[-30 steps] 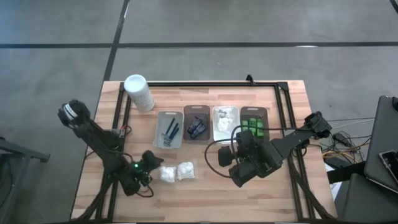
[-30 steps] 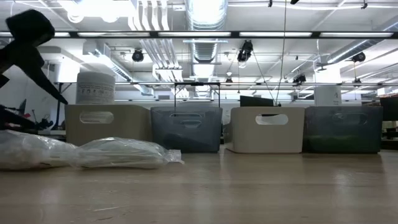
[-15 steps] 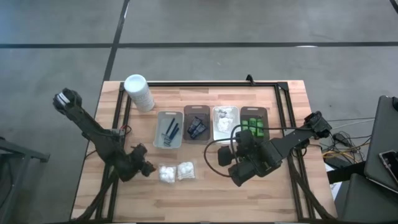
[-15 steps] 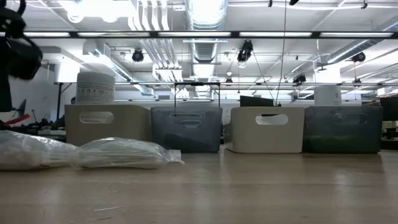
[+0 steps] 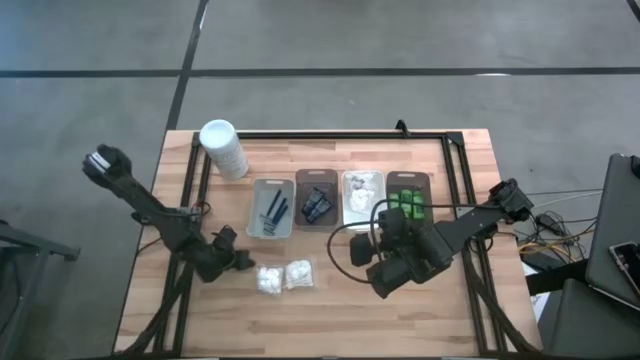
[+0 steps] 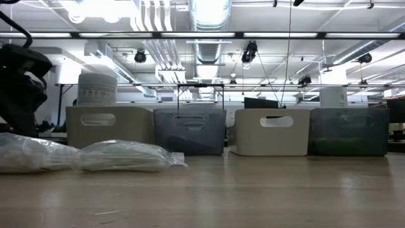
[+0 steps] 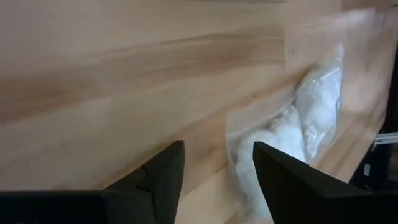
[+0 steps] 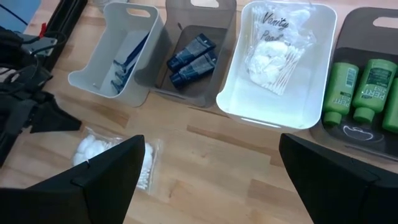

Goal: Pick & Place Travel size toiletries
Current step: Put the transparent cotton pack into the white bin

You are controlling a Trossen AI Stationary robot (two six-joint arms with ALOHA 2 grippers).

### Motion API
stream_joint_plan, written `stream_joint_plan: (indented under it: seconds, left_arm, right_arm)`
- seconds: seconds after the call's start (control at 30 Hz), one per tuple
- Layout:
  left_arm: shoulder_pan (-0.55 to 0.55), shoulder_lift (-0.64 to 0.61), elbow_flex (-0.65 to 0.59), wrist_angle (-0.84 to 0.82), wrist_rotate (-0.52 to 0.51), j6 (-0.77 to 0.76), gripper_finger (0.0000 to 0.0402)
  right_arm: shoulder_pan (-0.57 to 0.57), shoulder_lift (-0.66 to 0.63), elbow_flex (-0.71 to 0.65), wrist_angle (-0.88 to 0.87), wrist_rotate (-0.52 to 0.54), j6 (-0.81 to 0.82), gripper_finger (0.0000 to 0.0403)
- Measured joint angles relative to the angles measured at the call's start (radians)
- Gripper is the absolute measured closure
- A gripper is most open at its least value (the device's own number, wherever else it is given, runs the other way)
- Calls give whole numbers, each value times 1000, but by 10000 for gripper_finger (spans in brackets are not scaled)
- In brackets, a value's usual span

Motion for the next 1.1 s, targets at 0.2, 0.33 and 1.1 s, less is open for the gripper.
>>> stream_joint_plan:
  seconds: [0.2, 0.33, 1.1]
  left_arm:
    - [49, 89, 12, 107, 7, 105, 204]
    - [63, 167, 32, 185, 13, 145, 204]
    - [82, 99, 179, 223, -49, 785, 386]
  right_arm:
    - [0, 0, -15, 5, 0, 13, 35]
    - [0, 0, -26, 9, -1, 27, 35]
    - [6, 0, 1, 11, 15, -4, 35]
